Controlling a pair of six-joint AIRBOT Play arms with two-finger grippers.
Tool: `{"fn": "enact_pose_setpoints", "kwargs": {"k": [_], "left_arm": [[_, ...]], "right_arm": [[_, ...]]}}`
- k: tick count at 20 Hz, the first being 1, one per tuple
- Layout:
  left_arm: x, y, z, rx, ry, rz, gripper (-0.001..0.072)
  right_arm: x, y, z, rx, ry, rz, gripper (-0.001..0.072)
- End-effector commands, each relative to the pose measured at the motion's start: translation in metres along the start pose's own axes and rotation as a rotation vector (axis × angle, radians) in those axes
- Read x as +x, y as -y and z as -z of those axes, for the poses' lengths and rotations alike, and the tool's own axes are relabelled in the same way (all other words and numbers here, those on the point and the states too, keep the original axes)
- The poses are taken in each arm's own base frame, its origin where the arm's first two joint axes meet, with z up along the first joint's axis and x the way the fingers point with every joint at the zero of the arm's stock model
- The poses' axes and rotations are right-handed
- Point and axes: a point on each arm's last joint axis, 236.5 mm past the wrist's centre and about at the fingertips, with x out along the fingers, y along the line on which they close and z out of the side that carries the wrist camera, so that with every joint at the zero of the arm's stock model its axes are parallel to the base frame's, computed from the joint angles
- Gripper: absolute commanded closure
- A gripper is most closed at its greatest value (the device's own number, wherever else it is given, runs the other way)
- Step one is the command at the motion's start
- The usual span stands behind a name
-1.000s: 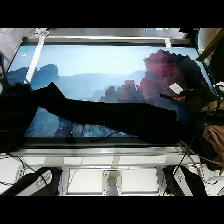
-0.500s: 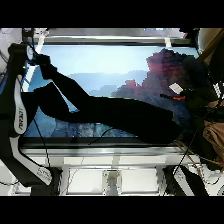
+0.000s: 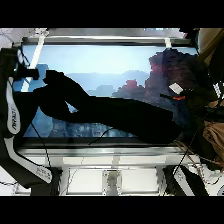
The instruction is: Fold the clothes and pants, and hang the long-sleeved shirts on hangers.
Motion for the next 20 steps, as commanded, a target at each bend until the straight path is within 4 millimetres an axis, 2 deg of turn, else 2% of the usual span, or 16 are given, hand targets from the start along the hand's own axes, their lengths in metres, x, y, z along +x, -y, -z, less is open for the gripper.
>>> {"fn": "enact_pose_setpoints", "kwargs": {"k": [1,6,7,9,12,15,16,17,20], "left_arm": [[0.013,0.026,0.044,-0.103,-0.143,0.17,0.0009],[0.047,0.089,0.058,-0.209,-0.25,0.373,0.0009],[0.055,0.095,0.063,-0.22,-0.275,0.388,0.0009],[0.069,0.099,0.068,-0.242,-0.298,0.383,0.0009],[0.077,0.109,0.048,-0.276,-0.22,0.415,0.001],[0.082,0.107,0.036,-0.331,-0.177,0.409,0.0013],[0.084,0.107,0.035,-0.333,-0.174,0.409,0.0057],[0.087,0.108,0.035,-0.334,-0.171,0.409,0.0137],[0.097,0.111,0.038,-0.335,-0.182,0.406,0.0151]], "right_arm": [[0.0,0.0,-0.001,0.0,0.003,0.001,0.026],[0.0,0.001,-0.001,-0.005,0.002,0.002,0.0261],[0.0,0.001,-0.001,-0.005,0.002,0.002,0.0261],[0.0,0.001,-0.001,-0.005,0.002,0.002,0.0261],[0.0,0.0,-0.001,-0.004,0.002,0.002,0.026],[0.0,0.0,-0.001,-0.003,0.002,0.001,0.026],[0.0,0.0,-0.001,-0.003,0.002,0.001,0.0261],[0.0,0.0,-0.001,-0.003,0.002,0.001,0.0261],[0.0,0.0,-0.001,-0.002,0.003,0.001,0.0261]]}}
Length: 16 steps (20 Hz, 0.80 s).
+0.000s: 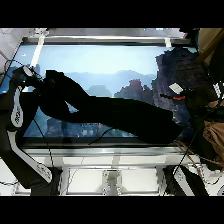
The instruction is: Fold the clothes and pants, and hang the long-sleeved shirts on hangers.
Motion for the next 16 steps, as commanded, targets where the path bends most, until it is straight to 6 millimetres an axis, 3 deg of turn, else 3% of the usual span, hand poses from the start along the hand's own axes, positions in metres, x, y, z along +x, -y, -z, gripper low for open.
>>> {"fn": "enact_pose_setpoints", "kwargs": {"k": [1,3,5,6,9,10,13,16], "left_arm": [[0.013,-0.001,-0.003,-0.015,0.007,0.004,0.0158],[0.02,-0.003,-0.003,-0.018,0.007,0.002,0.0231],[0.02,-0.002,-0.013,-0.02,0.045,0.01,0.0234],[0.02,-0.001,-0.017,-0.021,0.065,0.015,0.028],[0.019,0.0,-0.021,-0.019,0.081,0.019,0.0618],[0.019,0.0,-0.021,-0.019,0.082,0.019,0.0697],[0.007,0.0,-0.027,-0.02,0.105,0.023,0.0698],[-0.029,0.002,-0.041,-0.007,0.173,0.034,0.0698]], "right_arm": [[0.0,0.0,0.0,0.001,0.0,-0.001,0.026],[0.0,0.0,0.0,0.003,-0.001,-0.001,0.0261],[0.0,0.0,0.0,0.004,-0.003,-0.002,0.026],[0.0,0.0,0.001,0.004,-0.003,-0.002,0.026],[0.0,0.0,0.001,0.005,-0.003,-0.002,0.0261],[0.0,0.0,0.001,0.005,-0.003,-0.002,0.0261],[0.0,0.0,0.001,0.005,-0.003,-0.002,0.026],[0.0,0.0,0.001,0.004,-0.003,-0.002,0.026]]}}
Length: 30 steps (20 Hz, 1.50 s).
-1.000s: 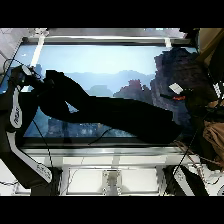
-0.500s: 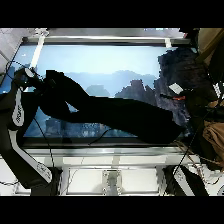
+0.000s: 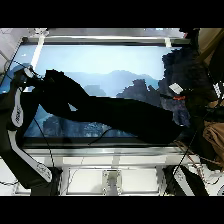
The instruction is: Fold the clothes and pants, and hang the long-sleeved shirts on hangers.
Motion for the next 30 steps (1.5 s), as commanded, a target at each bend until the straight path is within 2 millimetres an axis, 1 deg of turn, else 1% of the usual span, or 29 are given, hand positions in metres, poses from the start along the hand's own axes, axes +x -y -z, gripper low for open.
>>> {"fn": "enact_pose_setpoints", "kwargs": {"k": [1,3,5,7,9,10,11,12,13,14,15,16,18,19,20,21,22,23,26,27,28,30], "left_arm": [[-0.041,0.005,-0.021,0.02,0.082,0.014,0.0698],[-0.086,0.007,-0.03,0.092,0.138,0.005,0.0698],[-0.13,-0.002,-0.027,0.144,0.153,-0.058,0.0698],[-0.176,-0.028,-0.014,0.198,0.141,-0.19,0.0699],[-0.217,-0.062,0.006,0.228,0.137,-0.321,0.0699],[-0.234,-0.08,0.021,0.222,0.14,-0.368,0.0699],[-0.243,-0.097,0.042,0.206,0.131,-0.388,0.0699],[-0.247,-0.116,0.069,0.179,0.104,-0.408,0.0699],[-0.246,-0.137,0.099,0.147,0.07,-0.426,0.0699],[-0.24,-0.156,0.125,0.119,0.046,-0.44,0.0699],[-0.231,-0.174,0.152,0.09,0.019,-0.452,0.0698],[-0.221,-0.187,0.175,0.067,-0.005,-0.461,0.0699],[-0.202,-0.207,0.209,0.035,-0.046,-0.472,0.0699],[-0.194,-0.214,0.219,0.022,-0.06,-0.475,0.0698],[-0.189,-0.219,0.222,0.014,-0.06,-0.476,0.0698],[-0.186,-0.222,0.218,0.009,-0.045,-0.476,0.0699],[-0.185,-0.223,0.211,0.01,-0.019,-0.475,0.0699],[-0.186,-0.225,0.204,0.024,0.009,-0.482,0.0698],[-0.192,-0.228,0.192,0.045,0.047,-0.504,0.0698],[-0.196,-0.229,0.188,0.051,0.056,-0.514,0.0698],[-0.199,-0.231,0.185,0.056,0.063,-0.524,0.0698],[-0.202,-0.232,0.181,0.061,0.073,-0.532,0.0698]], "right_arm": [[0.0,0.0,0.0,0.0,0.0,0.0,0.0261],[0.0,0.0,0.0,0.0,0.0,0.0,0.0261],[0.0,0.001,0.0,-0.003,-0.002,0.006,0.0261],[0.0,0.011,0.004,-0.025,-0.017,0.046,0.026],[-0.002,0.025,0.011,-0.056,-0.052,0.103,0.026],[-0.003,0.029,0.018,-0.067,-0.081,0.118,0.026],[-0.004,0.032,0.026,-0.075,-0.118,0.13,0.026],[-0.005,0.034,0.034,-0.081,-0.15,0.138,0.0261],[-0.007,0.036,0.04,-0.084,-0.176,0.145,0.0261],[-0.008,0.038,0.045,-0.072,-0.194,0.144,0.0261],[-0.009,0.04,0.05,-0.056,-0.212,0.143,0.0261],[-0.01,0.042,0.057,-0.041,-0.234,0.14,0.0261],[-0.008,0.047,0.073,-0.003,-0.277,0.135,0.0261],[-0.005,0.047,0.082,0.009,-0.299,0.125,0.0261],[0.001,0.045,0.089,0.014,-0.317,0.101,0.0261],[0.009,0.037,0.094,0.035,-0.328,0.06,0.0261],[0.018,0.024,0.096,0.059,-0.341,-0.004,0.0261],[0.027,0.01,0.097,0.082,-0.359,-0.079,0.026],[0.059,-0.014,0.095,0.2,-0.404,-0.231,0.0249],[0.068,-0.021,0.095,0.24,-0.421,-0.276,0.0184],[0.077,-0.026,0.095,0.274,-0.434,-0.306,0.0145],[0.088,-0.027,0.095,0.308,-0.443,-0.325,0.0145]]}}
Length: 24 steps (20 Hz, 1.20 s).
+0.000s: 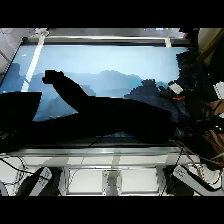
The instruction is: Fold the clothes and pants, and hang the long-sleeved shirts on hangers.
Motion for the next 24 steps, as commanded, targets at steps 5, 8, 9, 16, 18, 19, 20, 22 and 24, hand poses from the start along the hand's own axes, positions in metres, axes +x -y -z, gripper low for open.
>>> {"fn": "enact_pose_setpoints", "kwargs": {"k": [5,8,9,16,18,19,20,22,24], "left_arm": [[-0.003,-0.006,-0.006,0.006,0.02,-0.021,0.0698],[-0.003,-0.007,-0.002,0.006,0.002,-0.023,0.0698],[-0.003,-0.007,0.0,0.006,-0.006,-0.024,0.0699],[-0.003,-0.007,0.0,0.006,-0.006,-0.024,0.0698],[-0.003,-0.007,0.0,0.006,-0.006,-0.024,0.0698],[-0.003,-0.007,0.0,0.006,-0.006,-0.024,0.0698],[-0.003,-0.007,0.0,0.006,-0.007,-0.024,0.0698],[-0.003,-0.007,0.0,0.006,-0.006,-0.024,0.0698],[-0.003,-0.007,0.0,0.006,-0.006,-0.024,0.0699]], "right_arm": [[0.015,-0.031,0.011,0.016,-0.098,-0.187,0.0151],[0.001,-0.037,0.007,-0.029,-0.059,-0.179,0.0159],[-0.008,-0.039,0.004,-0.048,-0.039,-0.168,0.0159],[-0.073,-0.038,-0.012,-0.058,0.076,-0.016,0.016],[-0.067,-0.06,-0.006,-0.041,0.062,-0.122,0.0159],[-0.06,-0.063,-0.004,-0.025,0.056,-0.148,0.016],[-0.052,-0.06,0.002,-0.013,0.038,-0.148,0.016],[-0.037,-0.056,0.019,0.011,-0.021,-0.15,0.0159],[-0.028,-0.056,0.032,0.029,-0.061,-0.166,0.0159]]}}
